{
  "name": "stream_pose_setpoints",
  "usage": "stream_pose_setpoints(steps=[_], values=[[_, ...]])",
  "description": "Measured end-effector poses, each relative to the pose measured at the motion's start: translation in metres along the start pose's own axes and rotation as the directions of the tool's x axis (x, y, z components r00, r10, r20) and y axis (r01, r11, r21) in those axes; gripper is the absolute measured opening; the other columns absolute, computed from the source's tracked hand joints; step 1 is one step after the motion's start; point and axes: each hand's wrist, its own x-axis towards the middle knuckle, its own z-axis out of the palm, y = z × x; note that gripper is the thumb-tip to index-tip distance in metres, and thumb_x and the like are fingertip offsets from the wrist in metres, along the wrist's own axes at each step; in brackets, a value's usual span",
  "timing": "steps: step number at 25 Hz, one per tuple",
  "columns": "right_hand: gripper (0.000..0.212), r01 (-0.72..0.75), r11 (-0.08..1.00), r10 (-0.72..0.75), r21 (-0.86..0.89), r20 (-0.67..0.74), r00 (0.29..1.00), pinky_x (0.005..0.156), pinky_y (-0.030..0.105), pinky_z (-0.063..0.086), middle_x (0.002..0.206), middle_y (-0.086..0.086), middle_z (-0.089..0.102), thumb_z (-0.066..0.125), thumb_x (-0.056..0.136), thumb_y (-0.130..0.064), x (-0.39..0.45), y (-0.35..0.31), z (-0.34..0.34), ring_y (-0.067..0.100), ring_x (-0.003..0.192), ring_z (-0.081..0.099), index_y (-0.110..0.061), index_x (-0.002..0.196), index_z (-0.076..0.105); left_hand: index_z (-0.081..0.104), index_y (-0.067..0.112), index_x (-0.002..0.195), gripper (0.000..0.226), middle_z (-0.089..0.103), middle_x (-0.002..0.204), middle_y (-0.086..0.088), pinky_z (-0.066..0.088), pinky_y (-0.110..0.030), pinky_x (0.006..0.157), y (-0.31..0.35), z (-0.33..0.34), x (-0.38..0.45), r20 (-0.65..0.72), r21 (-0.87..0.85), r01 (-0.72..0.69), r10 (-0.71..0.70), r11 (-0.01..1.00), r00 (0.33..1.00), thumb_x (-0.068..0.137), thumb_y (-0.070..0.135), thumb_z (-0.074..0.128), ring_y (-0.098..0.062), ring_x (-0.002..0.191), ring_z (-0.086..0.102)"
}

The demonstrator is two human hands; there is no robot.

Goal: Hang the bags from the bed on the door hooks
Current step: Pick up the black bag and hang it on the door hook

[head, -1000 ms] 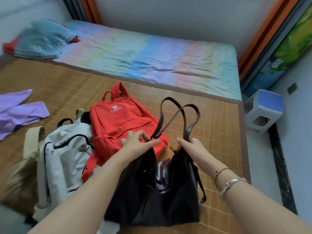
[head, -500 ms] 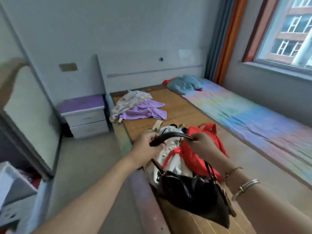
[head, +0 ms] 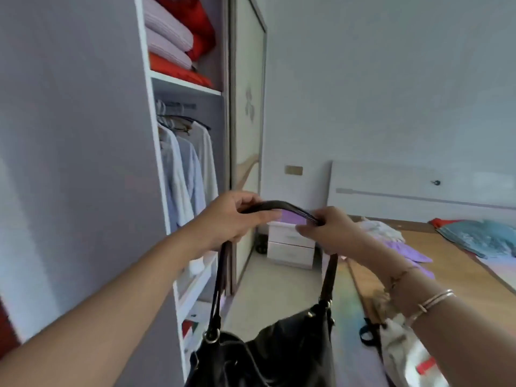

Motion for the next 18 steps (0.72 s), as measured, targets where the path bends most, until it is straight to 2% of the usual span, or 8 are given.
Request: stream_pose_setpoints(steps=[2, 4, 6, 8, 12, 14, 16, 18], values=[[0.035, 0.096, 0.956, -0.151, 0.276, 0.185, 0.971, 0.037, 0.02, 0.025, 0.04, -0.011, 0.032, 0.066, 0.078, -0.021, 0.007, -0.069, 0.047, 0.009, 0.034, 0.028, -0.022, 0.053, 0.043, 0.068, 0.015, 0.086, 0.023, 0.033, 0.046, 0.012, 0.024, -0.016, 0.037, 0.008, -0.071, -0.055, -0.098, -0.014, 0.003, -0.005, 1.0, 0.995, 0.076, 0.034, 0.074, -0.007, 0.037, 0.026], [0.025, 0.136, 0.839, -0.322, 0.526, 0.278, 0.905, 0.039, 0.02, 0.022, 0.044, -0.01, 0.033, 0.067, 0.074, -0.017, 0.016, -0.145, 0.096, 0.009, 0.038, 0.025, -0.023, 0.061, 0.048, 0.069, 0.013, 0.094, 0.026, 0.037, 0.047, 0.013, 0.024, -0.015, 0.037, 0.017, -0.146, -0.113, -0.249, 0.018, 0.033, -0.027, 0.999, 0.968, 0.079, 0.034, 0.072, -0.005, 0.038, 0.027], [0.018, 0.147, 0.701, -0.462, 0.698, 0.287, 0.839, 0.041, 0.021, 0.023, 0.05, -0.007, 0.035, 0.063, 0.071, -0.01, 0.026, -0.211, 0.136, 0.011, 0.043, 0.025, -0.023, 0.075, 0.051, 0.068, 0.009, 0.101, 0.033, 0.043, 0.05, 0.011, 0.022, -0.016, 0.039, 0.028, -0.21, -0.158, -0.392, 0.055, 0.067, -0.04, 0.996, 0.919, 0.081, 0.035, 0.07, -0.006, 0.039, 0.027], [0.025, 0.118, 0.563, -0.572, 0.818, 0.283, 0.77, 0.046, 0.023, 0.027, 0.059, -0.001, 0.039, 0.058, 0.072, -0.003, 0.033, -0.282, 0.188, 0.013, 0.048, 0.031, -0.024, 0.082, 0.053, 0.069, 0.008, 0.103, 0.035, 0.048, 0.055, 0.005, 0.023, -0.02, 0.043, 0.04, -0.275, -0.21, -0.525, 0.099, 0.085, -0.021, 0.991, 0.851, 0.082, 0.037, 0.069, -0.007, 0.04, 0.029], [0.027, 0.176, 0.41, -0.732, 0.895, 0.208, 0.649, 0.05, 0.022, 0.033, 0.068, 0.001, 0.05, 0.055, 0.082, 0.002, 0.037, -0.411, 0.282, 0.012, 0.055, 0.041, -0.025, 0.078, 0.05, 0.073, 0.016, 0.096, 0.026, 0.051, 0.058, 0.007, 0.036, -0.018, 0.045, 0.059, -0.387, -0.293, -0.694, 0.211, 0.207, -0.003, 0.955, 0.72, 0.08, 0.036, 0.071, -0.006, 0.044, 0.039], [0.026, 0.26, 0.382, -0.761, 0.887, 0.142, 0.634, 0.05, 0.022, 0.035, 0.072, 0.003, 0.053, 0.05, 0.087, 0.002, 0.042, -0.46, 0.316, 0.013, 0.058, 0.041, -0.021, 0.075, 0.055, 0.066, 0.019, 0.096, 0.016, 0.062, 0.063, 0.007, 0.041, -0.019, 0.049, 0.067, -0.433, -0.317, -0.763, 0.226, 0.224, 0.029, 0.948, 0.645, 0.081, 0.022, 0.072, -0.006, 0.05, 0.049], [0.03, 0.363, 0.342, -0.802, 0.867, 0.067, 0.594, 0.051, 0.023, 0.034, 0.069, 0.0, 0.052, 0.045, 0.089, 0.003, 0.051, -0.51, 0.35, 0.015, 0.061, 0.041, -0.015, 0.071, 0.062, 0.056, 0.021, 0.095, 0.022, 0.075, 0.078, 0.001, 0.043, -0.018, 0.056, 0.079, -0.481, -0.342, -0.819, 0.26, 0.219, 0.094, 0.94, 0.566, 0.085, 0.005, 0.065, -0.006, 0.064, 0.06], [0.034, 0.44, 0.273, -0.841, 0.856, -0.009, 0.54, 0.05, 0.019, 0.035, 0.058, -0.012, 0.055, 0.043, 0.09, 0.003, 0.06, -0.563, 0.378, 0.009, 0.054, 0.045, -0.013, 0.07, 0.066, 0.052, 0.02, 0.084, 0.025, 0.078, 0.088, -0.003, 0.042, -0.015, 0.058, 0.098, -0.526, -0.362, -0.835, 0.344, 0.231, 0.184, 0.91, 0.519, 0.087, -0.003, 0.058, -0.003, 0.069, 0.062]])
